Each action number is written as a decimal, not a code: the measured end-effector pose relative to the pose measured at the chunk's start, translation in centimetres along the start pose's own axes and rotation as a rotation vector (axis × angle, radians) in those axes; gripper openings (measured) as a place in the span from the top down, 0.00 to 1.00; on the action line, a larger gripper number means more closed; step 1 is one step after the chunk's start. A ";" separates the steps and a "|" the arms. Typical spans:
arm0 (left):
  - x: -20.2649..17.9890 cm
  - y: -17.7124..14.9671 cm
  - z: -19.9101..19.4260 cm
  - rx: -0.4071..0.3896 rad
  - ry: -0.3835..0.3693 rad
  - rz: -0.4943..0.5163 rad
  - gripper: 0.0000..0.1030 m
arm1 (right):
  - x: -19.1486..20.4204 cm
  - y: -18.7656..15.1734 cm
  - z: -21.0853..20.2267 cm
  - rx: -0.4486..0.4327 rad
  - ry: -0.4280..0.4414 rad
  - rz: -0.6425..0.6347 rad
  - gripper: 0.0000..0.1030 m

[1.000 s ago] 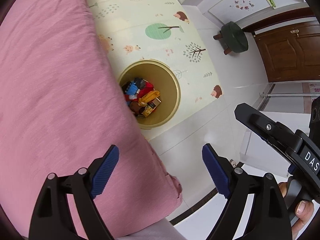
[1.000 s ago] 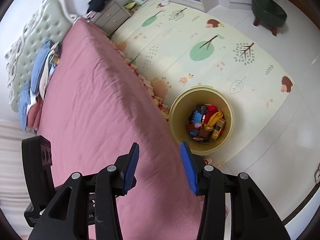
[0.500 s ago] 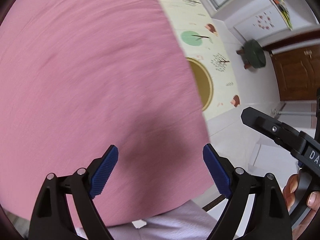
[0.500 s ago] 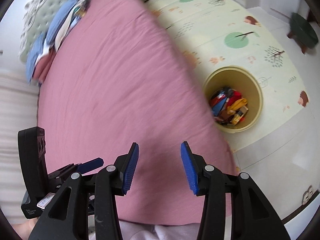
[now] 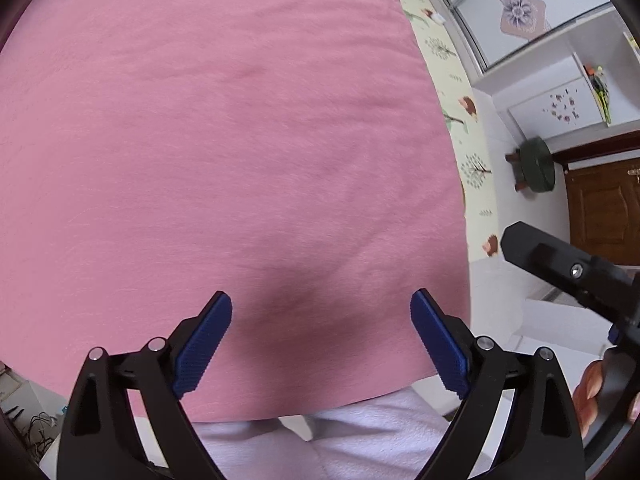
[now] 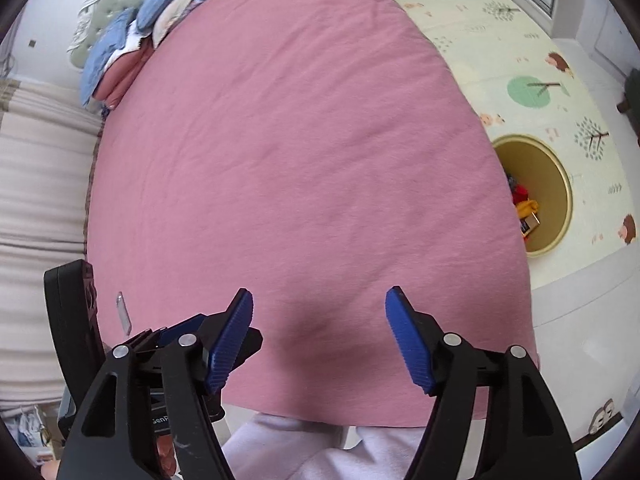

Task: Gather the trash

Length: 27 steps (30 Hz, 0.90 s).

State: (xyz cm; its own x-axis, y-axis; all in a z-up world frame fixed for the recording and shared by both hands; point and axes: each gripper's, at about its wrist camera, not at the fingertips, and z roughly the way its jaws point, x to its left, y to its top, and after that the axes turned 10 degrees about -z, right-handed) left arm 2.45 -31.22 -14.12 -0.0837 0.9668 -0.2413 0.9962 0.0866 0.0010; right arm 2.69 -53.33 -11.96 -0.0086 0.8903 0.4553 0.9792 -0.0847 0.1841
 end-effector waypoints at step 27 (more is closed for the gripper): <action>5.8 -0.4 -24.4 -0.502 0.031 -0.004 0.04 | 15.9 1.6 -12.0 -0.364 -0.032 -0.304 0.14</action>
State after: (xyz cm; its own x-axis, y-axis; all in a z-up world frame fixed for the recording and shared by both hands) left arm 1.07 -19.75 8.14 -0.0955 0.9723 -0.2133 0.8630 0.1877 0.4691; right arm 1.72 -44.70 6.07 -0.2717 0.9118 0.3079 0.7987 0.0352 0.6006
